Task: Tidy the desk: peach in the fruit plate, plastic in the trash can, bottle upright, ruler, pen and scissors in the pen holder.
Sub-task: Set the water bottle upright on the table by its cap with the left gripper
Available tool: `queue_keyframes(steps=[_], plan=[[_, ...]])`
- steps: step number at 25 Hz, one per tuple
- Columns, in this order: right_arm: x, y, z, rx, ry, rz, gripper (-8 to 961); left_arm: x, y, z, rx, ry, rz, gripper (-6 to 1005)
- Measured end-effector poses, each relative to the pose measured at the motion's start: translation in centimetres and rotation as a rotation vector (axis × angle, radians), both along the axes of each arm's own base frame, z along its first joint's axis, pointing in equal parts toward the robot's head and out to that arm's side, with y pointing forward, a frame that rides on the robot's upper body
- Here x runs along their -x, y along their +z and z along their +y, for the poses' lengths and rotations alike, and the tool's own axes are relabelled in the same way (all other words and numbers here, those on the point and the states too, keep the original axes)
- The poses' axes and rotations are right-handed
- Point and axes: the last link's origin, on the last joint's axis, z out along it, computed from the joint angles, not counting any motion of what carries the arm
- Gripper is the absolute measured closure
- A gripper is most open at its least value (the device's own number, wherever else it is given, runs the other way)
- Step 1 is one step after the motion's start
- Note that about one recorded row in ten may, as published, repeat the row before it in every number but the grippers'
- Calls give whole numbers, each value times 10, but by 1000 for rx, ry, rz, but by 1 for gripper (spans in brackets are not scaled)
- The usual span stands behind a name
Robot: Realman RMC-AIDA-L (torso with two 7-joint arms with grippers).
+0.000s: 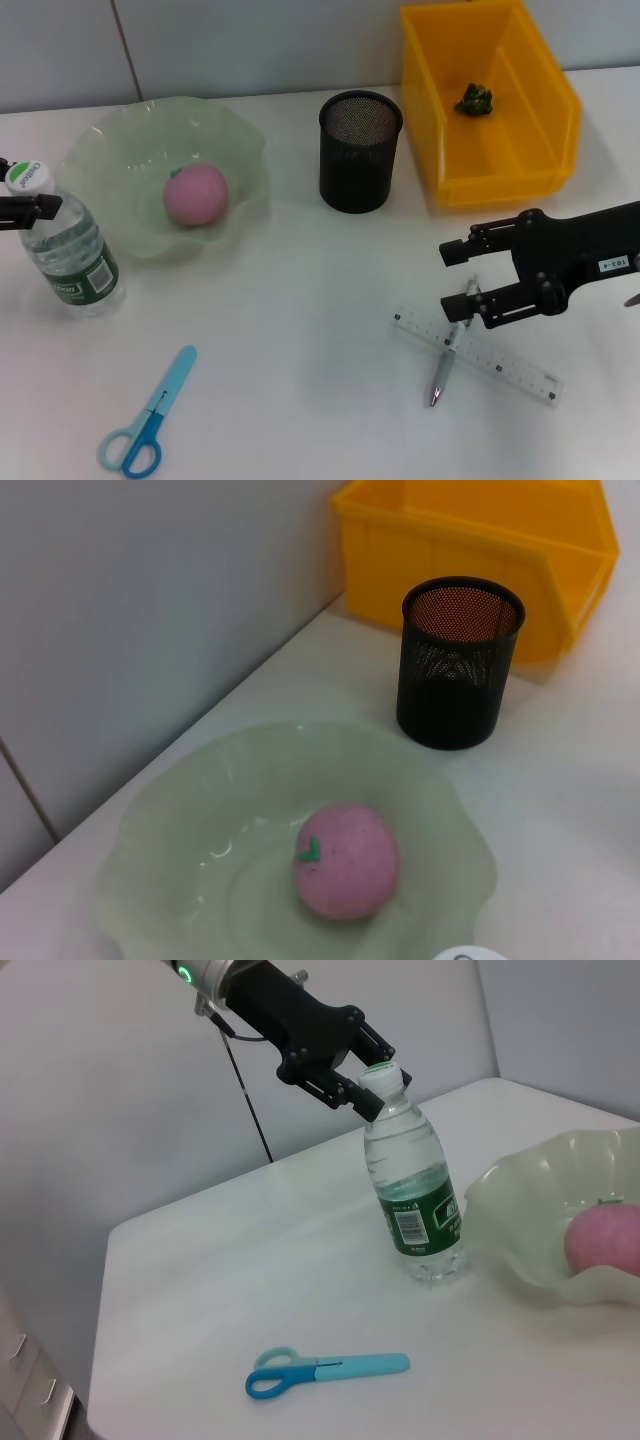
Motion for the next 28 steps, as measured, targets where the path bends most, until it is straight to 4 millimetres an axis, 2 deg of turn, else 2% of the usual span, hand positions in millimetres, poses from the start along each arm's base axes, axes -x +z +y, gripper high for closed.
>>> queue_keyframes(steps=[28], plan=[[0,0,0,2,1,-2,192,-1,-2,1,1,29,-7,551]])
